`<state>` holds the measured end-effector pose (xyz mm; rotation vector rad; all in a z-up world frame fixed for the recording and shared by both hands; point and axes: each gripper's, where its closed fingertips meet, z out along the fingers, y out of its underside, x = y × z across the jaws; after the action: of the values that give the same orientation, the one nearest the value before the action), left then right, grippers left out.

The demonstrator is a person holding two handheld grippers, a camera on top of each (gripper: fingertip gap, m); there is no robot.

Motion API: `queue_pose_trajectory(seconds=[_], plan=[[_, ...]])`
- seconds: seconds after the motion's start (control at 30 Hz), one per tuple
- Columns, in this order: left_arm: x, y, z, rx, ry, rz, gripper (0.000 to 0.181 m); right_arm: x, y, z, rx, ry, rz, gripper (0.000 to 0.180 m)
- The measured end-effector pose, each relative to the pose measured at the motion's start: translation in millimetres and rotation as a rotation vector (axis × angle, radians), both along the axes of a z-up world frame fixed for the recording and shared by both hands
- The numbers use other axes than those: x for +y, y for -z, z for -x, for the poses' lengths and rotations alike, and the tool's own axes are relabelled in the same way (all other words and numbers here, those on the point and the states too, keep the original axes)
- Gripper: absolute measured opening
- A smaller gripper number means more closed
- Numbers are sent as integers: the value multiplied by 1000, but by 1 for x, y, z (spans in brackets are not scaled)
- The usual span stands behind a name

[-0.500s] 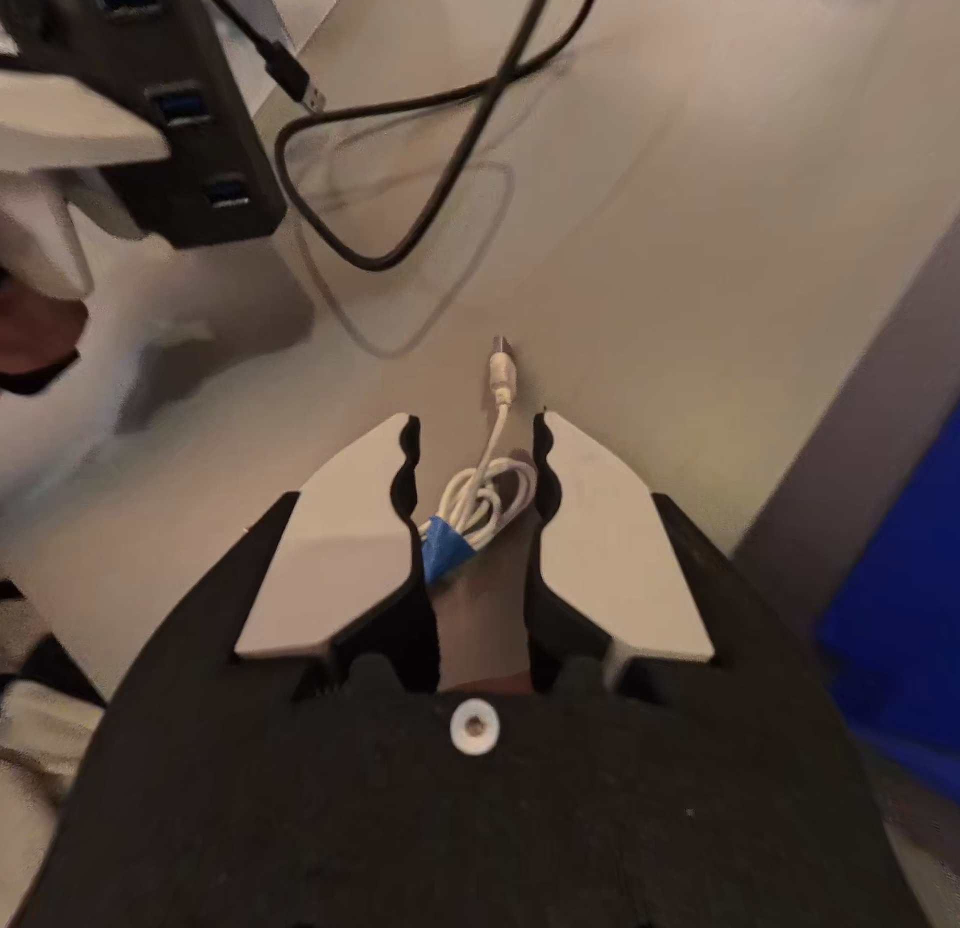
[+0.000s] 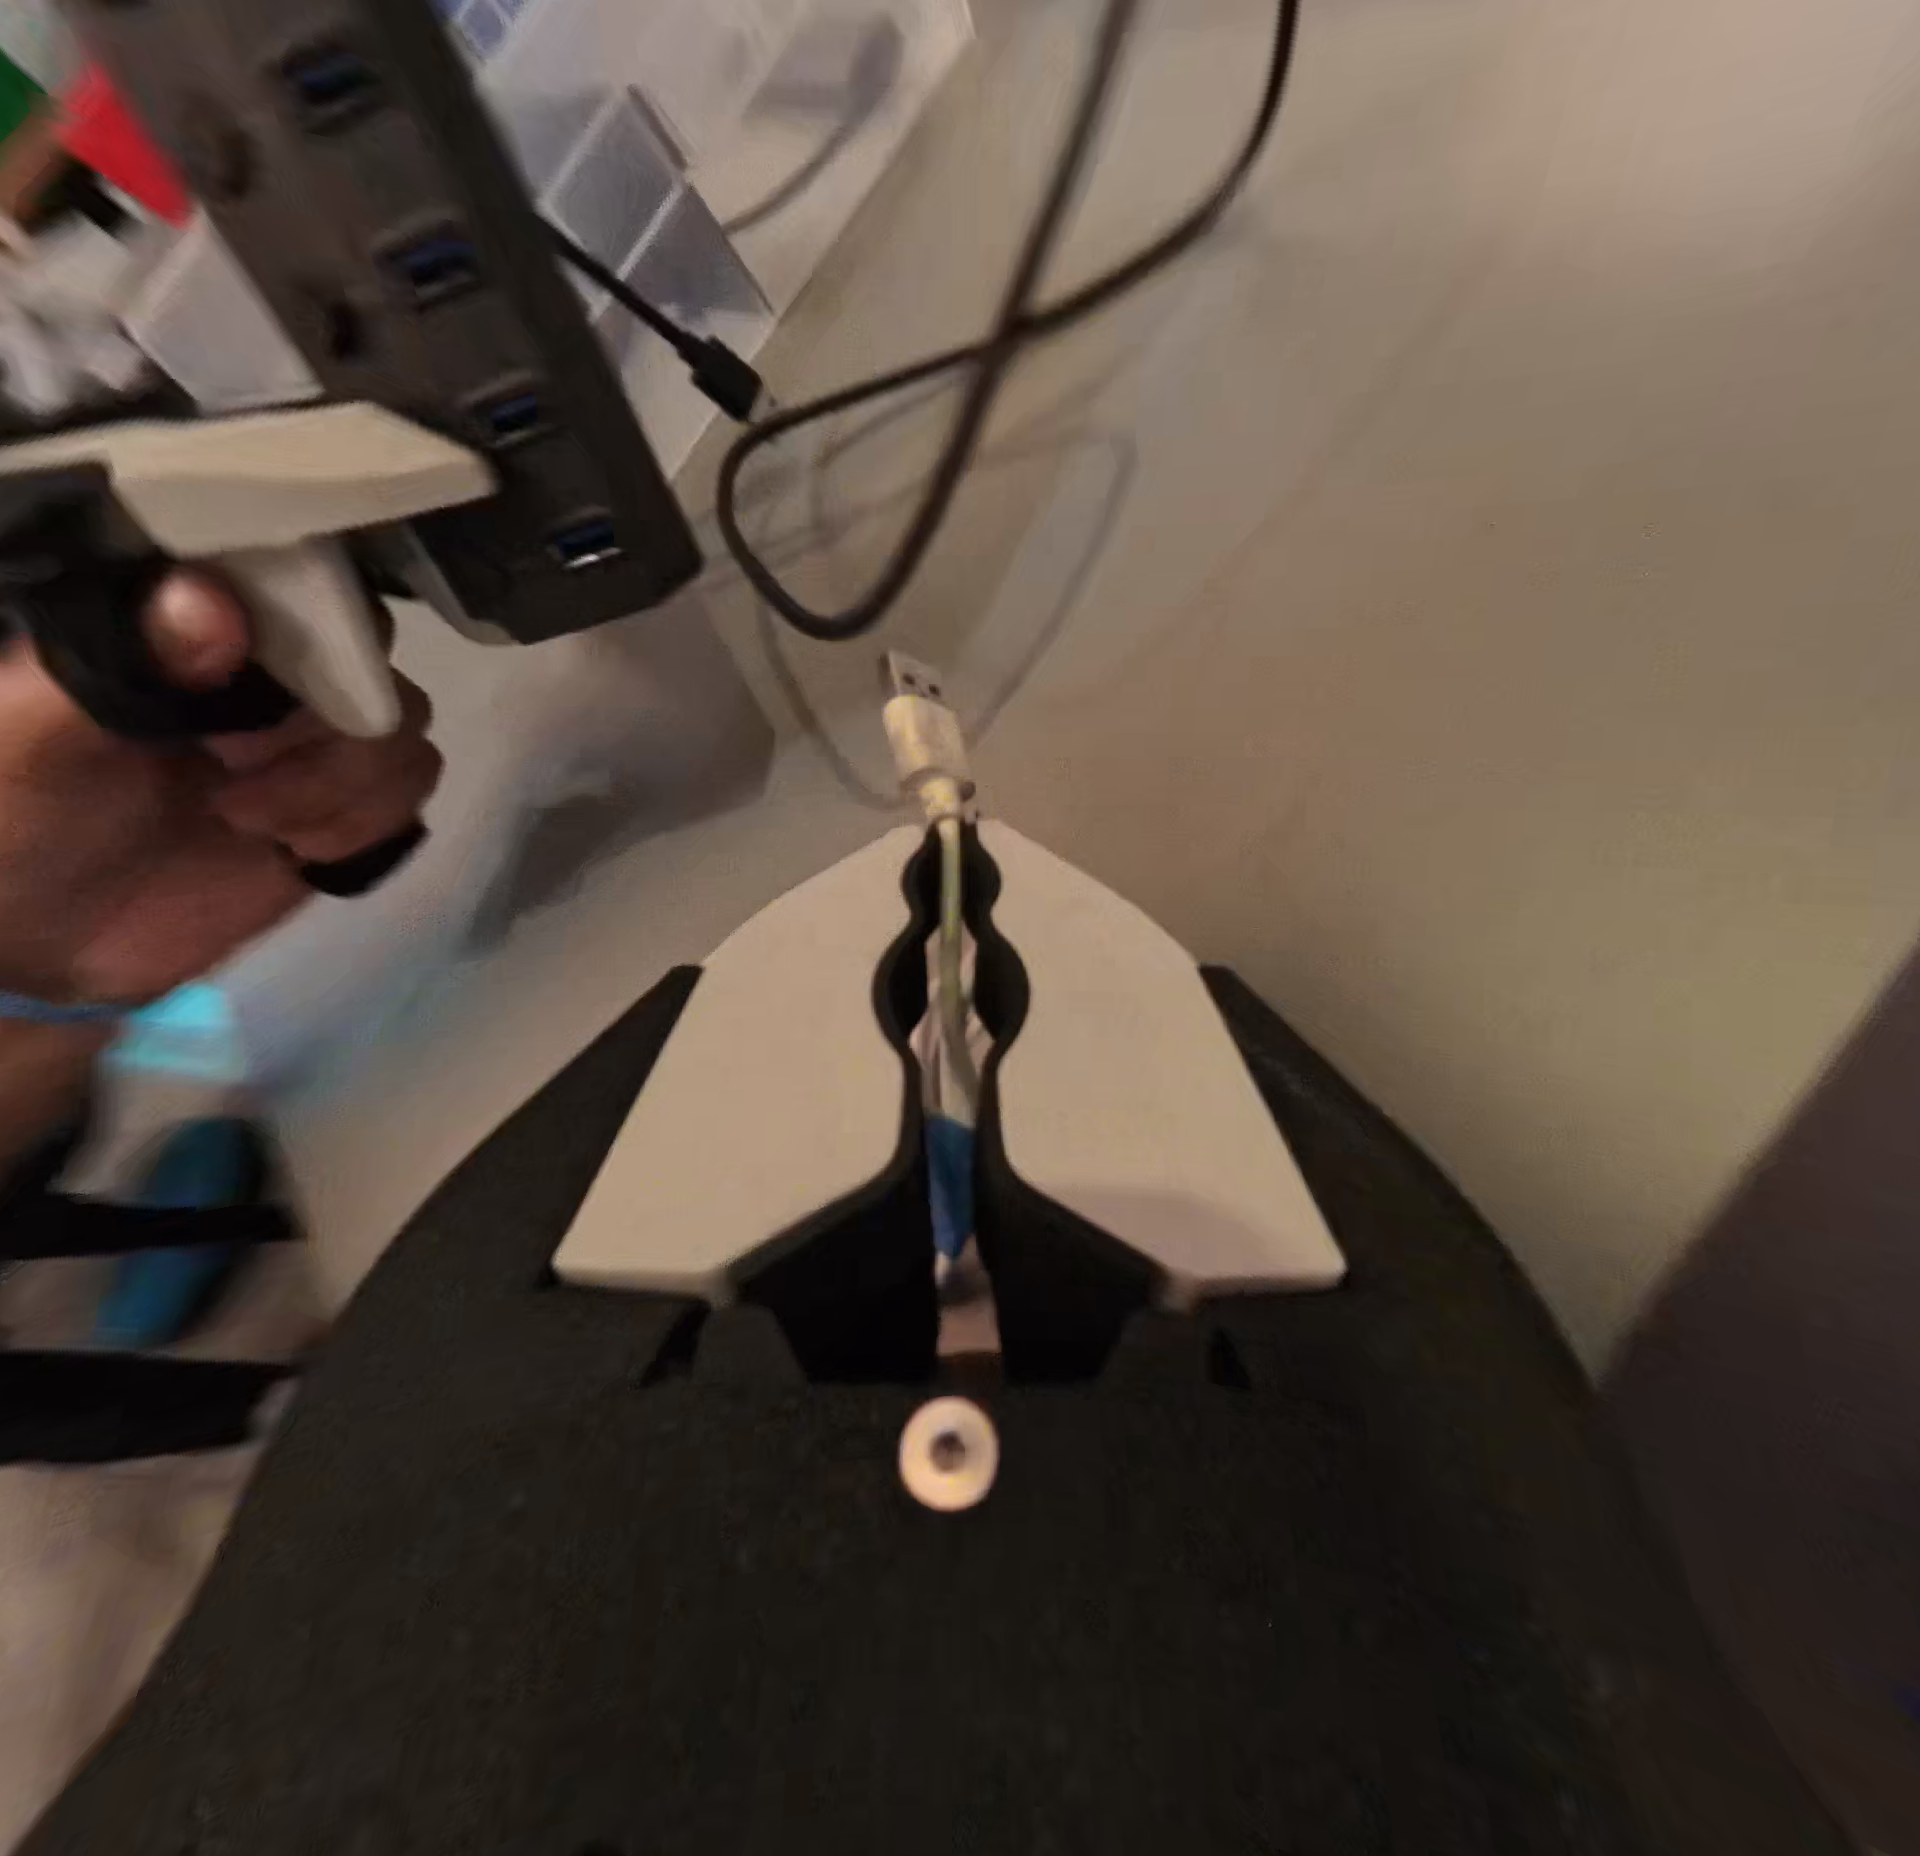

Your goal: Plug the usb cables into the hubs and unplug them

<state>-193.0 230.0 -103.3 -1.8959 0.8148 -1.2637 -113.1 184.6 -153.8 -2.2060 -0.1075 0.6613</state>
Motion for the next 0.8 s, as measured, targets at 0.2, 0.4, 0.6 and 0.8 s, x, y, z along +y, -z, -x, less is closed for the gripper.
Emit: queue_pose_trajectory(seconds=[0.2,0.4,0.6,0.8], plan=[[-4,-2,-7,1,-11,-26,24,-9,-61,0,-715,-71,-369,3],[-15,-6,-17,-9,3,-59,24,-14,-53,27,-740,-111,-303,3],[-23,-9,-22,-5,20,-95,23,-14,-45,31,-726,-104,-245,3],[-23,-10,-22,17,7,-127,24,-12,-43,26,-740,-83,-217,3]])
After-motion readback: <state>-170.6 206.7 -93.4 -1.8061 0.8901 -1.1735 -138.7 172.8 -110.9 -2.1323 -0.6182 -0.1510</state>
